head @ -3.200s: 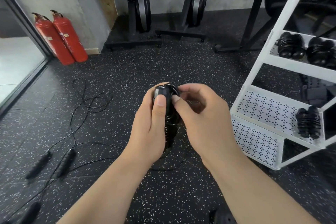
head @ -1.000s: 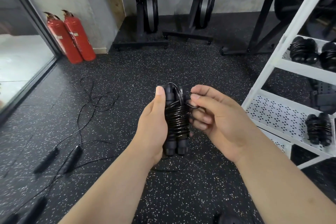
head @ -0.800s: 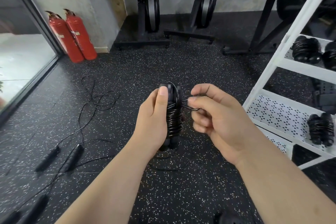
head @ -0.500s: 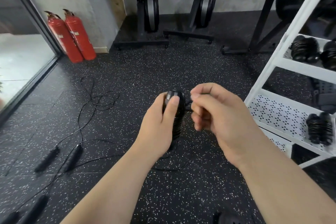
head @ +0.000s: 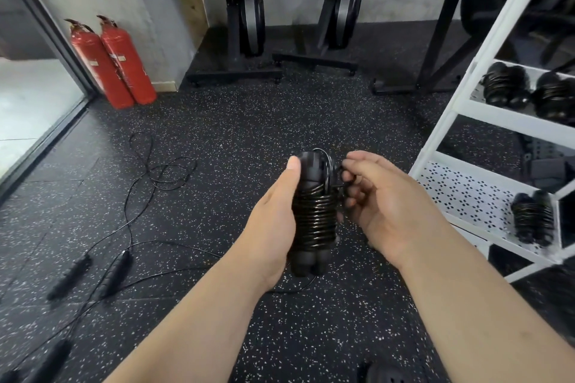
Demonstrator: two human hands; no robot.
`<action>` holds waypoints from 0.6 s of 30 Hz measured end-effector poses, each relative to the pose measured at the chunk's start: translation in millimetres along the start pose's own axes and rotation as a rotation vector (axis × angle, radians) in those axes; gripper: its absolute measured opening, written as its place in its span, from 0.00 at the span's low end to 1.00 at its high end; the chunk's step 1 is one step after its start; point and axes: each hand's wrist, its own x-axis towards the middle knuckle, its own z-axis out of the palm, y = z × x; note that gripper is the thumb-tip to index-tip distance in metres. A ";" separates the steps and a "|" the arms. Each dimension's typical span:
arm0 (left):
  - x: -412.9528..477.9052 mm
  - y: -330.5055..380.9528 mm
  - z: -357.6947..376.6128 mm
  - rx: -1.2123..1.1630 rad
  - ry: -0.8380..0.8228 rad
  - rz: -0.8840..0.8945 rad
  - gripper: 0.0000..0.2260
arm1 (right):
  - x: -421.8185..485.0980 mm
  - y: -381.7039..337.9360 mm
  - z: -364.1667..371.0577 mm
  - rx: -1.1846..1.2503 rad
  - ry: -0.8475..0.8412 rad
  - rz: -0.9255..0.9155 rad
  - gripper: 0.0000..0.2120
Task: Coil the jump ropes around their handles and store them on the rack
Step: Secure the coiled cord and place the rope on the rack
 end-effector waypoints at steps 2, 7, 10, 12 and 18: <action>4.9 -5.1 -4.4 -0.020 -0.006 -0.029 0.22 | 1.7 -0.6 -1.8 -0.046 0.004 -0.048 0.08; 10.4 -10.7 -9.0 0.160 -0.010 0.074 0.13 | 7.8 6.0 -5.0 -0.411 0.103 -0.166 0.09; 12.5 -13.4 -8.8 0.254 0.041 0.152 0.13 | 3.5 15.3 -1.9 -0.430 0.090 -0.084 0.12; 17.0 -17.3 -9.1 0.382 0.134 0.210 0.15 | 0.2 20.9 1.5 -0.395 0.050 -0.013 0.17; 23.4 -24.3 -4.0 0.630 0.126 0.253 0.25 | -0.5 30.5 -0.8 -0.371 0.118 -0.059 0.09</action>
